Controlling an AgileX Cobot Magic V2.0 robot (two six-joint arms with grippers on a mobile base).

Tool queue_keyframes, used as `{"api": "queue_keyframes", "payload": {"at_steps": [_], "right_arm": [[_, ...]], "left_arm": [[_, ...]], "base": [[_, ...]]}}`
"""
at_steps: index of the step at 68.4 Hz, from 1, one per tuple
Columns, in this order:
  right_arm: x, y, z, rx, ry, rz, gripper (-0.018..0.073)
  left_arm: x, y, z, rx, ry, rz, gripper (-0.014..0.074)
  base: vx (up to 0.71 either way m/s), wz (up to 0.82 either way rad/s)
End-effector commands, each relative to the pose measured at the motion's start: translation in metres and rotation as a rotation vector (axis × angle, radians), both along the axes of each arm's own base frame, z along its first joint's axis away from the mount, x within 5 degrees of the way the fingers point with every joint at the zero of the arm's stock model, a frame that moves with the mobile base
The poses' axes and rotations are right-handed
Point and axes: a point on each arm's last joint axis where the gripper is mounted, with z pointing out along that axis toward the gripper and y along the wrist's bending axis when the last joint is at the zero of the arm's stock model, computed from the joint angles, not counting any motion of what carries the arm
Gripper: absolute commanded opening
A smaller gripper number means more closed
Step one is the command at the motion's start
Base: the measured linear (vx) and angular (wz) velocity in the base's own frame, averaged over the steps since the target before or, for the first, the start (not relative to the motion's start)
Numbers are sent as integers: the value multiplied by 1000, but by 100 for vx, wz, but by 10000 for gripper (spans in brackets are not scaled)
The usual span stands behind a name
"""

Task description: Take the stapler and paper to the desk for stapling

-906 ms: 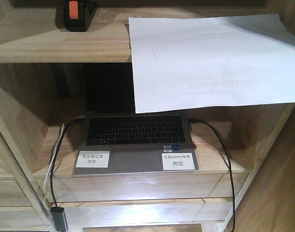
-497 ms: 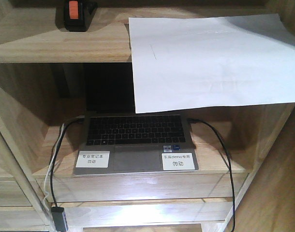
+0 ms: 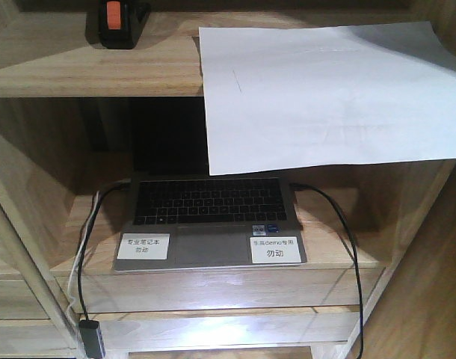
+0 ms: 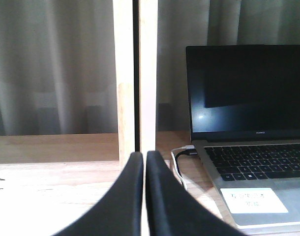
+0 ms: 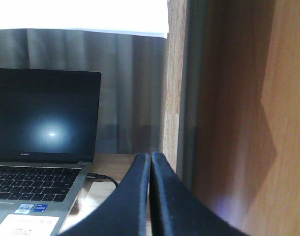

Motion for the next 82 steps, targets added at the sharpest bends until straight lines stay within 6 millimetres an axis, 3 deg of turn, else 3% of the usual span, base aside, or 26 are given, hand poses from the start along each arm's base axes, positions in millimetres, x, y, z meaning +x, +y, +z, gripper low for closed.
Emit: {"api": "queue_keyframes", "payload": {"at_steps": [1, 18, 29, 40, 57, 66, 73, 82], "right_arm": [[0, 0, 0, -10, -62, -5, -10], [0, 0, 0, -10, -62, -5, -10], [0, 0, 0, -10, -62, -5, -10], [0, 0, 0, -10, -62, -5, -10], [0, 0, 0, -10, -62, -5, -10], [0, 0, 0, -10, -62, -5, -10], [0, 0, 0, -10, -62, -5, -10], [0, 0, 0, -10, -62, -5, -10]], "left_arm": [[-1, 0, 3, -7, -77, -1, -6], [-2, 0, 14, -47, -188, -1, -6], [-9, 1, 45, -50, -350, -2, -6], [-20, 1, 95, -39, -430, -3, -6], [-17, 0, 179, -28, -380, -6, -6], [-5, 0, 211, -26, -288, -7, -6], [8, -1, 218, -23, -154, -9, -6], [26, -1, 213, -23, -9, -10, -6]], "base": [[0, 0], [0, 0], [0, 0], [0, 0], [0, 0], [0, 0], [0, 0], [0, 0]]}}
